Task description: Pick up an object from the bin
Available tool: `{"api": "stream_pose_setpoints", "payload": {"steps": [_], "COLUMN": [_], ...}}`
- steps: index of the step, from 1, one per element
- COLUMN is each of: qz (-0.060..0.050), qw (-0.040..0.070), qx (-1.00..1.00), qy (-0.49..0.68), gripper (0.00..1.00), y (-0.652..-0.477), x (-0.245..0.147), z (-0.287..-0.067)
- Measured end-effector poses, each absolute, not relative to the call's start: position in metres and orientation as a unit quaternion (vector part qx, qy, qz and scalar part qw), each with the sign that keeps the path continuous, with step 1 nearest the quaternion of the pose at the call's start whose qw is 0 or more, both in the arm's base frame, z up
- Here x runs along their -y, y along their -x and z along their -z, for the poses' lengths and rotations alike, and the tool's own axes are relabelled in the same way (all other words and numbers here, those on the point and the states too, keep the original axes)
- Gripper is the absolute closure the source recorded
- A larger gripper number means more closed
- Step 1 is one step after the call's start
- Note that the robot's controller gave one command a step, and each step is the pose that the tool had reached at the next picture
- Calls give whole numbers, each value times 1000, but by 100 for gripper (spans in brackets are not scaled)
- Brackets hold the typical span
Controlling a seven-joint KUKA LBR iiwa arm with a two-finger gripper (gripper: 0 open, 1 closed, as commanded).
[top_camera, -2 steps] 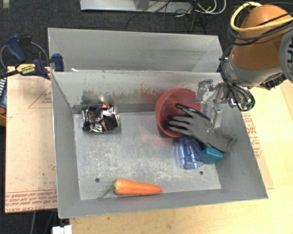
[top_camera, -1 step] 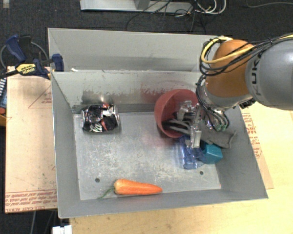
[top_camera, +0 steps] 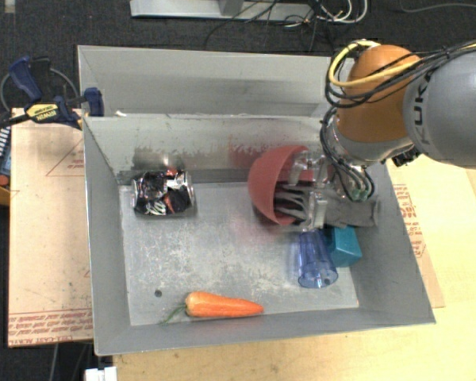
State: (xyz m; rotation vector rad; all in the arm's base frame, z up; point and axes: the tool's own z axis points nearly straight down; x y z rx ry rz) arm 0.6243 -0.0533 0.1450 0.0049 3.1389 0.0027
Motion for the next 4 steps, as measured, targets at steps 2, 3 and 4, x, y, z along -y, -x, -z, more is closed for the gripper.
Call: {"api": "stream_pose_setpoints", "payload": {"steps": [2,3,4], "qz": [-3,-3,-3], "qw": [4,0,0], "qx": [-993,-991,-991], "qy": [-118,-135,-135], "gripper": [0,100,100], "y": [-609,-624,-624], "x": [64,51,51], "z": [-71,-71,-71]}}
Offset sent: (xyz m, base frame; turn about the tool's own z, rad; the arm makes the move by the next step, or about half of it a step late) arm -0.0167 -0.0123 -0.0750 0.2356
